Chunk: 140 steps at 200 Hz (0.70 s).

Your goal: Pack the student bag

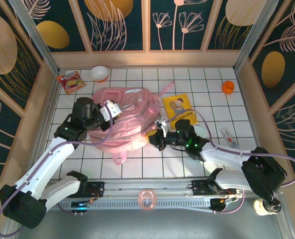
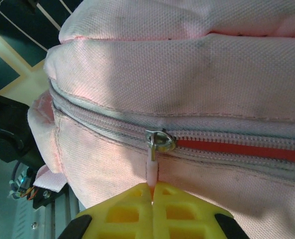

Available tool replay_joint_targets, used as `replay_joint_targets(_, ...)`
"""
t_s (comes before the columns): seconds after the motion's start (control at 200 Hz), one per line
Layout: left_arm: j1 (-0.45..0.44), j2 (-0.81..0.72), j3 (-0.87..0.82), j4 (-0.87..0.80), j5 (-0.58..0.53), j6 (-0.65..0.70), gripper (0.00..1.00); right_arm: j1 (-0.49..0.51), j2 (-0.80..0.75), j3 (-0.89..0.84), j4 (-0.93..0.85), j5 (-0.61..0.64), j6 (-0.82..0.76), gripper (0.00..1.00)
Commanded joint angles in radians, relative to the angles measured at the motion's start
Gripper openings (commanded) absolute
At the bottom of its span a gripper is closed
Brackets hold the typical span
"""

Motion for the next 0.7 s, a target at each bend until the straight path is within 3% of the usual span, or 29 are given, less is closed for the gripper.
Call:
replay_joint_targets(0.0, 0.006, -0.042, 0.002, 0.124, 0.043, -0.024, 0.0, 0.006, 0.021, 0.027, 0.065, 0.024, 0.016, 0.14)
replay_joint_targets(0.21, 0.006, -0.047, -0.011, 0.147, 0.069, -0.044, 0.0, 0.002, 0.071, 0.057, 0.134, 0.005, 0.04, 0.22)
replay_joint_targets(0.345, 0.006, -0.057, -0.037, 0.192, 0.043, -0.086, 0.0, 0.003, 0.069, 0.061, 0.11, 0.025, 0.053, 0.04)
replay_joint_targets(0.535, 0.005, -0.067, -0.088, 0.311, -0.112, -0.233, 0.0, 0.01, 0.018, 0.066, -0.006, 0.1, 0.135, 0.0)
replay_joint_targets(0.696, -0.037, -0.078, -0.142, 0.406, -0.288, -0.344, 0.0, 0.076, -0.014, 0.126, -0.126, 0.154, 0.218, 0.0)
